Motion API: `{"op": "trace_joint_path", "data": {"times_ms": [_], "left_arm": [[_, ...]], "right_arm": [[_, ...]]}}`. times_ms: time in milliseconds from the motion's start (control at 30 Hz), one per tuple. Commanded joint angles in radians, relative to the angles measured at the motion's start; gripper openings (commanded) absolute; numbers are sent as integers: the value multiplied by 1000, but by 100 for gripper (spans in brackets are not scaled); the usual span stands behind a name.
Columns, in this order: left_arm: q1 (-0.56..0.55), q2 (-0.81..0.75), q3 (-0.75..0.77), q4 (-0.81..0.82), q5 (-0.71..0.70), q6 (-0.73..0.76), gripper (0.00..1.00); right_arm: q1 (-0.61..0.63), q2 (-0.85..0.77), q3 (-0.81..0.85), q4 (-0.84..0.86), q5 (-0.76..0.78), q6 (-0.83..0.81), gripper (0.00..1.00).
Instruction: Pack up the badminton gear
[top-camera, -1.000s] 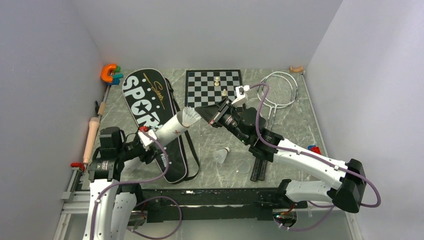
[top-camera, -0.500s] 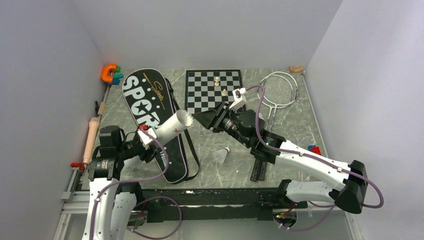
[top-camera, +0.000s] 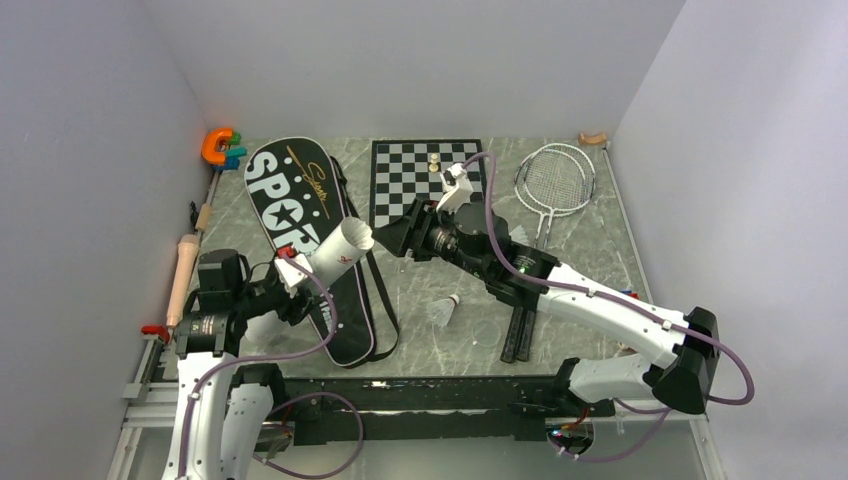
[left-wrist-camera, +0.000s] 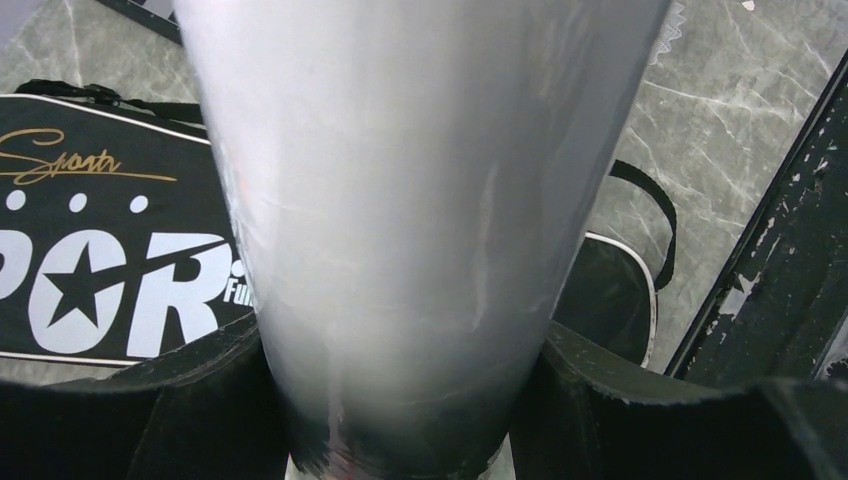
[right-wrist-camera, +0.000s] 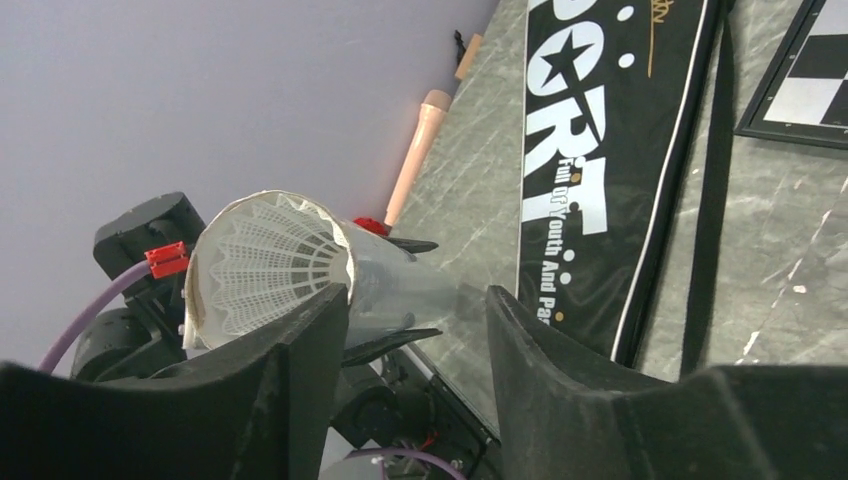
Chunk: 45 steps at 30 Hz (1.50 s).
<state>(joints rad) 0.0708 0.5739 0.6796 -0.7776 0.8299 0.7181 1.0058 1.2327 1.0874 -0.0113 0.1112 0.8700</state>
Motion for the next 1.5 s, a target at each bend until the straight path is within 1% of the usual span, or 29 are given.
{"op": "trace_joint_path", "data": {"times_ms": [0,167,267,367,467,600,633,700,833,933,1033,1167,1467], "left_arm": [[-6,-3,48,11,63,55,61],[-7,-17,31,-42,46,122,61],[-6,-24,12,-78,32,169,61],[-7,-26,1,-77,10,159,62],[-6,-25,-3,-78,-5,155,61],[-8,-39,-21,-72,-32,164,62],[-7,-42,-24,-75,-43,168,62],[-6,-38,-21,-95,-46,186,62],[-6,-30,-14,-124,-40,193,62],[-7,-35,-18,-132,-36,196,62],[-6,-44,-27,-139,-37,203,62],[-6,-55,-29,-162,-38,218,62],[-6,-74,-31,-172,-40,212,62]], "right_arm": [[3,13,88,-143,-35,-75,62],[-55,-94,67,-262,21,-93,70],[-65,-126,59,-379,99,-103,76],[-63,-97,34,-506,162,-106,78],[-58,-57,-49,-576,216,-79,79],[-35,-27,-179,-539,200,-31,79],[-17,-19,-196,-536,225,-23,79],[29,22,-200,-558,302,-23,79],[115,138,-147,-645,446,-24,82],[161,216,-123,-667,507,-21,82],[187,276,-112,-656,549,-22,78],[192,332,-103,-641,589,-16,66],[192,371,-124,-600,661,2,46]]}}
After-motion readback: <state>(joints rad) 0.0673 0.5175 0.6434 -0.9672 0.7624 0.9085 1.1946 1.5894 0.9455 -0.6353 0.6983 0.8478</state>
